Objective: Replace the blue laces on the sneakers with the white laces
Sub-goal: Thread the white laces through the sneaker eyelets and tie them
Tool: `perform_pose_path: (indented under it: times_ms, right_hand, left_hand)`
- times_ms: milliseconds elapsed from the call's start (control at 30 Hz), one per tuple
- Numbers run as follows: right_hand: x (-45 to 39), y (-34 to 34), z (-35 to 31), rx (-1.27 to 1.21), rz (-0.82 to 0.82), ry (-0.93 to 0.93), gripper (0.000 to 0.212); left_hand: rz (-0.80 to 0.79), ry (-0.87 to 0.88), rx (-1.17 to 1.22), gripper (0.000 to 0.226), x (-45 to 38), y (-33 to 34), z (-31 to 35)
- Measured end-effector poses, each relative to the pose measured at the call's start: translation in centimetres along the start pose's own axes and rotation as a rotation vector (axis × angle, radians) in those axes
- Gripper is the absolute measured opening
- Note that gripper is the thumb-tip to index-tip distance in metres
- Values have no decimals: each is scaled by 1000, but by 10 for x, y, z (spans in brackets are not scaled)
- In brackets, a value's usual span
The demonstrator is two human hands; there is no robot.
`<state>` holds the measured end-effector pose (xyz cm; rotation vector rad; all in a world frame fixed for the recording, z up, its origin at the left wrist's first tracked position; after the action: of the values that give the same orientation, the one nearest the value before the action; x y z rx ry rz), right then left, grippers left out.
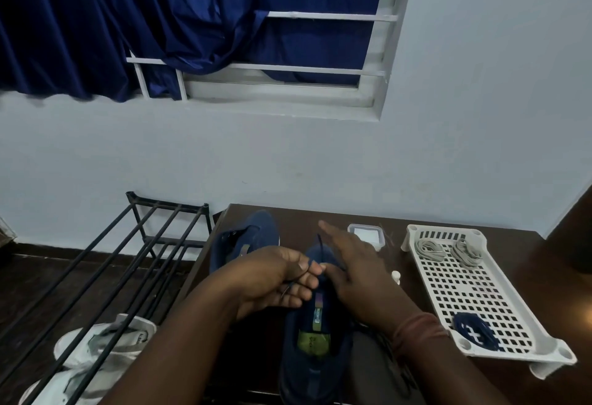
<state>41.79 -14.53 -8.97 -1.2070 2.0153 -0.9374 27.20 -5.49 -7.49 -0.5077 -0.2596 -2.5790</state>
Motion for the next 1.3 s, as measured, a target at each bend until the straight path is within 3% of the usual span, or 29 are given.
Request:
perform_pose_path:
  times_ms: [100,233,367,500,633,700,767,867,967,1167,1300]
  right_hand:
    - [1,0,-2,21,22,-167,64]
    - [-3,-8,1,14,86,-296,21]
    - [-1,-10,1,-244,-56,-181,34]
    - [5,10,-3,-105,-116,-157,24]
    - [13,20,-14,39,-122,-270,14]
    - [16,20,-19,70,-73,-312,11]
    - [15,12,-22,82,56,-313,12]
    - [11,-10,-22,45,194,-293,23]
    - [6,-25,-15,-2,246,-243,17]
    - [-1,-32,8,-174,383,-92,16]
    - [-5,-22,23,-225,279,27,20]
  left_hand:
    - [-80,49,-33,23,2,1,2]
    - [-169,98,-11,19,4,0,3]
    - [-276,164,145,21,4,5,7]
    - [-74,299,602,38,-8,-2,14]
    - [198,434,699,41,-22,-16,8]
    - [328,458,523,42,-24,-19,3]
    - [437,469,153,43,-23,-17,1]
    - [462,467,-224,37,-23,-8,0]
    - [381,456,-539,28,-26,0,-3]
    - [20,354,-178,32,-29,24,-13]
    - [-58,310,52,33,-28,29,-11]
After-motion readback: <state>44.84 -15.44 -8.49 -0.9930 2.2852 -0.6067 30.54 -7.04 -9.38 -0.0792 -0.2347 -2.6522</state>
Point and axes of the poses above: each hand's wrist, its own x-axis away from the middle knuckle, its own y-axis out of the palm, z = x × y, the point moved 3 cm from there along -x, towards the middle knuckle, and after that the axes turned 4 degrees about y, right-handed, at the moved point
